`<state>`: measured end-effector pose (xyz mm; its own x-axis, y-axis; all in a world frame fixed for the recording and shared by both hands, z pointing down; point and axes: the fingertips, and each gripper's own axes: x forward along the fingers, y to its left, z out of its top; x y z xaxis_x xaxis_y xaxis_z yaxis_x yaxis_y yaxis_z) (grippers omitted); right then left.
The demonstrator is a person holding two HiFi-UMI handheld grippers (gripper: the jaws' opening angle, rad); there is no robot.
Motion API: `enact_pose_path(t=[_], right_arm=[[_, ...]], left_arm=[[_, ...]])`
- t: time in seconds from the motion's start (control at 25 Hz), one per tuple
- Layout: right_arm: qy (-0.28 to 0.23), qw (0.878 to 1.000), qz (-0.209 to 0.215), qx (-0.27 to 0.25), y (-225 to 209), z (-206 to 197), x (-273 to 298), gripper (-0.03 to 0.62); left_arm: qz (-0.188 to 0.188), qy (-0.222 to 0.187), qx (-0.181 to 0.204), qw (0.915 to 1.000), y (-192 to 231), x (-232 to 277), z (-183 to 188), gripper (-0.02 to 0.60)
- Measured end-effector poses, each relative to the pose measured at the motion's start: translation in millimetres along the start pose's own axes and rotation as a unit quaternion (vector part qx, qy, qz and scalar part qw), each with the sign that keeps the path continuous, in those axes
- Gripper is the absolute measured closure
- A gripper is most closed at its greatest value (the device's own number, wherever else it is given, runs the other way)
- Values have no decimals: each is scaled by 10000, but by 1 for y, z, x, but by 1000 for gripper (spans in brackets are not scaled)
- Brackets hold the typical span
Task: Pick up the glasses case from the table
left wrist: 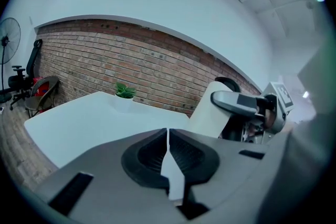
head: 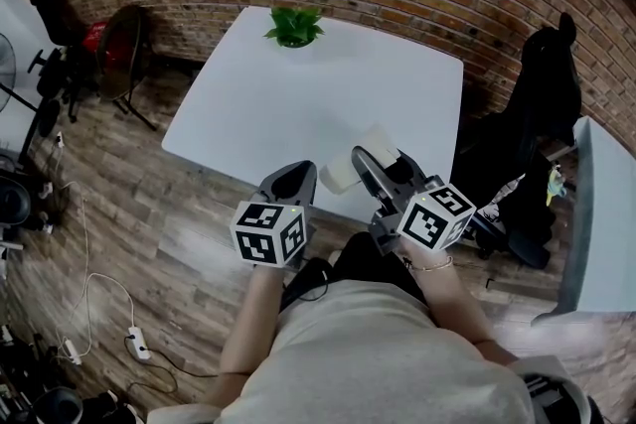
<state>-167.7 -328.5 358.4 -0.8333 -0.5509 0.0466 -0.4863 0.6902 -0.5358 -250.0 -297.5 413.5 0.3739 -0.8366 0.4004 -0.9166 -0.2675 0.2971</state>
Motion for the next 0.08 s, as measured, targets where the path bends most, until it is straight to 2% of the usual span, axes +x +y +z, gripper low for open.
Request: enact_pose_path(t=[0.08], right_arm=[[29,10000,-9,-13,-1,0,0,444]], left_arm=[[-5,-7,-44,10000,0,0,0,566]])
